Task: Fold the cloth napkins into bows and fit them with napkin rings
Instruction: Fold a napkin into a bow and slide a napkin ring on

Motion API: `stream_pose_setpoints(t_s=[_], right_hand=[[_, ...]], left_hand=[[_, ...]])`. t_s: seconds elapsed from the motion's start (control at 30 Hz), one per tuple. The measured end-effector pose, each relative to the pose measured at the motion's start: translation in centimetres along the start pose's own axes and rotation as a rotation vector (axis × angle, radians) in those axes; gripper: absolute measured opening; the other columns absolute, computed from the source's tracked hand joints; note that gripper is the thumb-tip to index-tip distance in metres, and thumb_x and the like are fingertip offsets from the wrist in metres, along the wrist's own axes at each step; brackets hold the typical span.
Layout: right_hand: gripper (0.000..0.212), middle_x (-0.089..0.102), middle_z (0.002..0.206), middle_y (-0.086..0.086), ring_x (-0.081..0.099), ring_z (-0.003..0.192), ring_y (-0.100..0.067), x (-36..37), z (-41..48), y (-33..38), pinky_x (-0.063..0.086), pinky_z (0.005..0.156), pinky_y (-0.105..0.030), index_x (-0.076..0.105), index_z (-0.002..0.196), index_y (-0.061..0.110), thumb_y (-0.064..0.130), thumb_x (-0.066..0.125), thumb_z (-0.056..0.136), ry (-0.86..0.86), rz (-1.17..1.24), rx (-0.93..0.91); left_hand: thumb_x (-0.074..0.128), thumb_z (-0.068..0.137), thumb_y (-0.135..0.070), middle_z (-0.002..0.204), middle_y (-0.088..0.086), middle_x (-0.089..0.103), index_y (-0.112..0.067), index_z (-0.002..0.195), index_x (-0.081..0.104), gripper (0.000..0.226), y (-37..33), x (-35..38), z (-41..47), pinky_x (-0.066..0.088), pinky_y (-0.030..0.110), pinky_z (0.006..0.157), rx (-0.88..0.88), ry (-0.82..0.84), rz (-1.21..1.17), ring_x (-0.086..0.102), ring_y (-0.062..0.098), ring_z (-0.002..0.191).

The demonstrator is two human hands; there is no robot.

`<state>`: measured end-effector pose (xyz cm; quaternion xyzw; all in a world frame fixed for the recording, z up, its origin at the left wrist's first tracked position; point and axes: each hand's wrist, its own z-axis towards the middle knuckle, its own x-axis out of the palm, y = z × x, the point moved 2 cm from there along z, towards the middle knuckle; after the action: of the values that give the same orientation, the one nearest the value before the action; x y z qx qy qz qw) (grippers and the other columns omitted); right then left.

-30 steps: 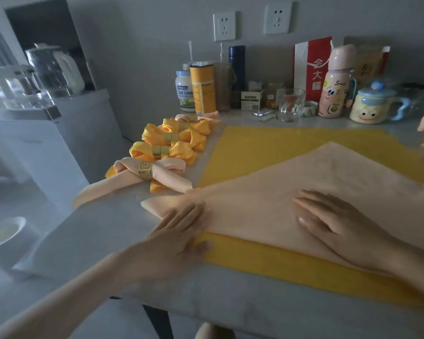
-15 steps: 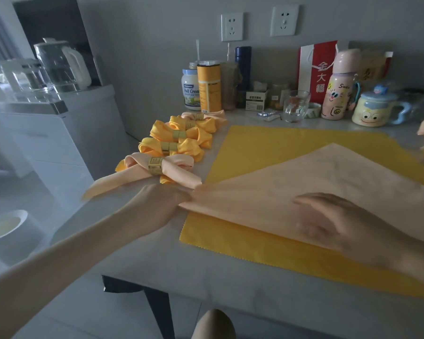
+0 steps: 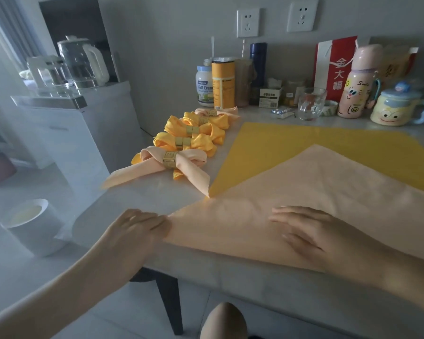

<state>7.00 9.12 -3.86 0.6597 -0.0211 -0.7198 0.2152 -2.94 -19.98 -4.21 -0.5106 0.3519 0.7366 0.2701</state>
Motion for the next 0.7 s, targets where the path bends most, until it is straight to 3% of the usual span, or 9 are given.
stream_pose_setpoints(t_s=[0.07, 0.1, 0.17, 0.23, 0.3, 0.37, 0.47, 0.6, 0.7], right_hand=[[0.067, 0.016, 0.145, 0.029, -0.012, 0.118, 0.032, 0.8, 0.7, 0.1, -0.007, 0.092, 0.008, 0.029, 0.141, 0.041, 0.067, 0.007, 0.084, 0.04, -0.043, -0.026], [0.076, 0.007, 0.143, 0.032, -0.021, 0.113, 0.034, 1.1, 1.0, 0.3, -0.012, 0.09, 0.007, 0.023, 0.142, 0.044, 0.074, 0.002, 0.075, 0.059, -0.056, -0.032], [0.082, -0.007, 0.14, 0.036, -0.032, 0.109, 0.033, 1.5, 1.0, 0.5, -0.019, 0.089, 0.006, 0.014, 0.141, 0.049, 0.078, -0.004, 0.066, 0.085, -0.075, -0.018], [0.076, -0.009, 0.145, 0.032, -0.029, 0.119, 0.027, 2.2, 0.8, 0.7, -0.019, 0.094, 0.003, 0.011, 0.14, 0.048, 0.077, -0.005, 0.072, 0.071, -0.077, -0.025], [0.069, 0.021, 0.153, 0.012, 0.001, 0.136, 0.01, 3.0, 0.6, 0.6, -0.005, 0.107, -0.006, 0.03, 0.143, 0.036, 0.068, 0.002, 0.089, 0.056, -0.133, -0.038], [0.062, 0.038, 0.148, 0.002, 0.02, 0.135, -0.001, 3.1, 0.7, 0.4, 0.006, 0.11, -0.014, 0.041, 0.139, 0.028, 0.058, 0.009, 0.097, 0.0, -0.141, -0.022], [0.075, 0.005, 0.153, 0.019, -0.006, 0.137, 0.009, 2.9, 0.7, 0.6, -0.01, 0.108, -0.008, 0.017, 0.143, 0.043, 0.073, -0.012, 0.081, 0.034, -0.149, 0.005], [0.057, 0.042, 0.145, 0.001, 0.025, 0.133, -0.005, 3.2, 0.6, 0.5, 0.008, 0.108, -0.011, 0.044, 0.138, 0.028, 0.056, 0.015, 0.098, 0.07, -0.181, 0.02], [0.068, 0.032, 0.15, 0.005, 0.014, 0.135, 0.002, 3.0, 0.8, 0.6, -0.001, 0.107, -0.007, 0.036, 0.142, 0.031, 0.066, 0.005, 0.092, 0.061, -0.136, 0.001]], left_hand=[[0.09, 0.015, -0.027, 0.097, 0.004, 0.073, -0.012, 0.093, 0.075, 0.081, -0.2, -0.2, -1.1, 0.051, 0.037, 0.087, -0.073, 0.038, 0.043, 0.071, 0.023, 0.087], [0.087, 0.032, -0.026, 0.106, 0.005, 0.07, -0.011, 0.102, 0.072, 0.073, -0.9, -0.8, -1.2, 0.05, 0.044, 0.088, -0.105, 0.024, 0.053, 0.068, 0.024, 0.098], [0.06, 0.072, -0.026, 0.122, 0.003, 0.063, -0.013, 0.117, 0.064, 0.046, -3.9, -1.4, -0.6, 0.041, 0.047, 0.096, -0.123, -0.096, -0.057, 0.058, 0.02, 0.116], [0.029, 0.095, -0.033, 0.128, 0.003, 0.06, -0.013, 0.122, 0.059, 0.046, -7.9, -0.6, 1.1, 0.044, 0.046, 0.097, -0.093, -0.133, -0.249, 0.052, 0.019, 0.123], [0.008, 0.098, -0.045, 0.128, 0.005, 0.06, -0.012, 0.123, 0.059, 0.065, -11.9, 1.0, 2.7, 0.051, 0.046, 0.089, -0.041, -0.008, -0.304, 0.055, 0.02, 0.121], [0.002, 0.093, -0.059, 0.132, 0.007, 0.057, -0.009, 0.125, 0.06, 0.083, -13.9, 1.5, 3.6, 0.051, 0.043, 0.09, -0.062, 0.067, -0.304, 0.053, 0.02, 0.122], [0.006, 0.09, -0.067, 0.136, 0.007, 0.053, -0.008, 0.128, 0.058, 0.087, -13.3, 1.7, 2.4, 0.047, 0.041, 0.097, -0.081, 0.048, -0.265, 0.05, 0.019, 0.125], [0.011, 0.092, -0.067, 0.138, 0.005, 0.05, -0.01, 0.128, 0.058, 0.082, -10.2, 1.6, -0.9, 0.046, 0.033, 0.099, -0.055, 0.05, -0.205, 0.048, 0.016, 0.127], [0.017, 0.093, -0.065, 0.142, 0.005, 0.045, -0.009, 0.134, 0.051, 0.078, -7.0, 1.6, -3.6, 0.033, 0.034, 0.106, -0.112, 0.053, -0.131, 0.044, 0.019, 0.13]])
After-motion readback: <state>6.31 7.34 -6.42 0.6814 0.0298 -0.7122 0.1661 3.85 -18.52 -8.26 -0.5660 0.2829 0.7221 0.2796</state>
